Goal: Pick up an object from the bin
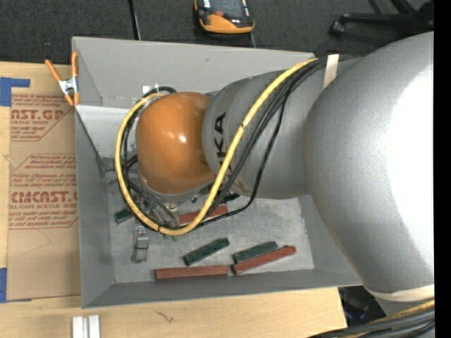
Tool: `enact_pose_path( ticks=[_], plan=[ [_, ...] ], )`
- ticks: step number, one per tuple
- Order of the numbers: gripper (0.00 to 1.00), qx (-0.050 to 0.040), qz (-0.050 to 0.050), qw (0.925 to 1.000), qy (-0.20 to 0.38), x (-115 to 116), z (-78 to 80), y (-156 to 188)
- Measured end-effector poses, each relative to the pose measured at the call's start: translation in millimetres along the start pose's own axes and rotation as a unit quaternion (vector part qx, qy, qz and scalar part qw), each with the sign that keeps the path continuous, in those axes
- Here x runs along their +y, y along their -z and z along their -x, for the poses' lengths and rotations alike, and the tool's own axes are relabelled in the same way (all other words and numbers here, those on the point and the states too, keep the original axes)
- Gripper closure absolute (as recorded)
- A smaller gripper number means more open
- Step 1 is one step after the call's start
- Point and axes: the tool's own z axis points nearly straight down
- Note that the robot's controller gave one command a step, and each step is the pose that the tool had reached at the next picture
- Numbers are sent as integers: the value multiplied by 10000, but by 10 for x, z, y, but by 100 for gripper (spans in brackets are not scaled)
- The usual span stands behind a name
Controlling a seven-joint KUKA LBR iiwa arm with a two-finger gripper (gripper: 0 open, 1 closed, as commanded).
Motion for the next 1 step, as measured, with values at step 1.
enact_pose_path(
  ticks=[1],
  plan=[
    [0,-36,9,10000,-13,-11,24,44]
  ],
)
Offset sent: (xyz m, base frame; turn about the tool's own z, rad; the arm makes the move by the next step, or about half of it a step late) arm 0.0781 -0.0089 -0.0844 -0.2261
